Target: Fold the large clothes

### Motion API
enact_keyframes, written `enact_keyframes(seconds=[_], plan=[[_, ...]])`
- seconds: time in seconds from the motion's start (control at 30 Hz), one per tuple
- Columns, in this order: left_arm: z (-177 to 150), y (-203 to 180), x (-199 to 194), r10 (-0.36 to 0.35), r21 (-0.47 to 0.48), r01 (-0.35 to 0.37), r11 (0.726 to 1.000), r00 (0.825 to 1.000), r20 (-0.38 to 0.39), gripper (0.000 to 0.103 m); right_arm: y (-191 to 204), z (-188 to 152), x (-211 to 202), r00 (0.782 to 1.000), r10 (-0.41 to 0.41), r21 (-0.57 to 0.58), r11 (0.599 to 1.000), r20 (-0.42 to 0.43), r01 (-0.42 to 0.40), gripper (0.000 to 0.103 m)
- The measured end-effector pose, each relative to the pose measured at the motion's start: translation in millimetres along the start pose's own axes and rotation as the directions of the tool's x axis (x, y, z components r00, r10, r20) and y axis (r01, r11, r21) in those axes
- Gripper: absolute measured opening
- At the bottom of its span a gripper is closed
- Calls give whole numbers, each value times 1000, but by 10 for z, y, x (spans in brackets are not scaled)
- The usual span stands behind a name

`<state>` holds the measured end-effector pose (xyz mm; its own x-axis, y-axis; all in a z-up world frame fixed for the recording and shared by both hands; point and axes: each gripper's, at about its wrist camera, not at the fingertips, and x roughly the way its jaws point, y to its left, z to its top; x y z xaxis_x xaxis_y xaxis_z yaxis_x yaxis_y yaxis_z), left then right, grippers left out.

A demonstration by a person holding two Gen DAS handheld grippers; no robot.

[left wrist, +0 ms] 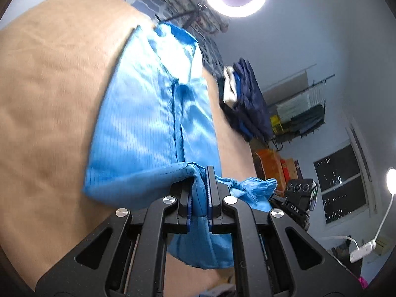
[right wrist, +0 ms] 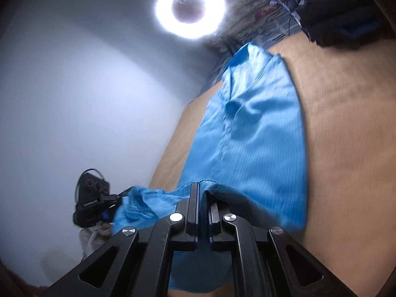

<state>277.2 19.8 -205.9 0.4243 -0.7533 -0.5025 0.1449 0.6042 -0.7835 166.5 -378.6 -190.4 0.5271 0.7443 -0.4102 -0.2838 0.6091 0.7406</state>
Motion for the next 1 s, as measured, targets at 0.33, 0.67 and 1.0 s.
enact_keyframes(seconds=[0.33,0.67,1.0], plan=[[265,445,479,93,-69,-93,993,996,-5,7,-339,251,513,990,-137,52,989,-26,138,2],[304,613,705,152,-65,-154,986,988,-33,15,-464,250,650,979,-192,48,979,-71,196,14],[368,410,338,153,31,-155,987,986,63,49,-280,300,188,993,-116,-33,993,-21,115,43]])
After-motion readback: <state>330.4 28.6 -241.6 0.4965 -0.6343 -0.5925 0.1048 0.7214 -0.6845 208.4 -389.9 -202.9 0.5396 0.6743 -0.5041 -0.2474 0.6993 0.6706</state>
